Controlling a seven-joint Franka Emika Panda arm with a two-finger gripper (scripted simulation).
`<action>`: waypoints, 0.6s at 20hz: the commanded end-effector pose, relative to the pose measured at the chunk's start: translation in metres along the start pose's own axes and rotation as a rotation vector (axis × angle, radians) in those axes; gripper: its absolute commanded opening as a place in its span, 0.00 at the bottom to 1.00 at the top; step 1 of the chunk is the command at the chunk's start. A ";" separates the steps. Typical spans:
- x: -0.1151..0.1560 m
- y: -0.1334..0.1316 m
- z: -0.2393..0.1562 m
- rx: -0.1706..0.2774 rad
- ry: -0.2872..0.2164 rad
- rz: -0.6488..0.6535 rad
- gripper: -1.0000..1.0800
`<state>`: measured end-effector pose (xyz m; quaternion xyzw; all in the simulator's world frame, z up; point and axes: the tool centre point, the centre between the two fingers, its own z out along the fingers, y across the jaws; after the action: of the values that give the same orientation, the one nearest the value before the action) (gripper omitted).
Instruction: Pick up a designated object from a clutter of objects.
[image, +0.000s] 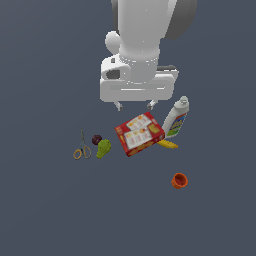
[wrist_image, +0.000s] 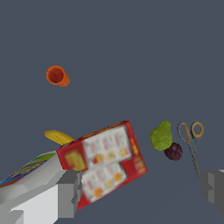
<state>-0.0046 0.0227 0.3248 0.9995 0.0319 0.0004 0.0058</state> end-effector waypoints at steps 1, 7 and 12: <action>0.000 0.000 0.000 0.000 0.000 0.000 0.96; 0.001 0.001 -0.005 0.009 0.019 -0.012 0.96; 0.000 0.001 -0.007 0.012 0.024 -0.017 0.96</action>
<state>-0.0043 0.0218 0.3314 0.9991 0.0397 0.0120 -0.0002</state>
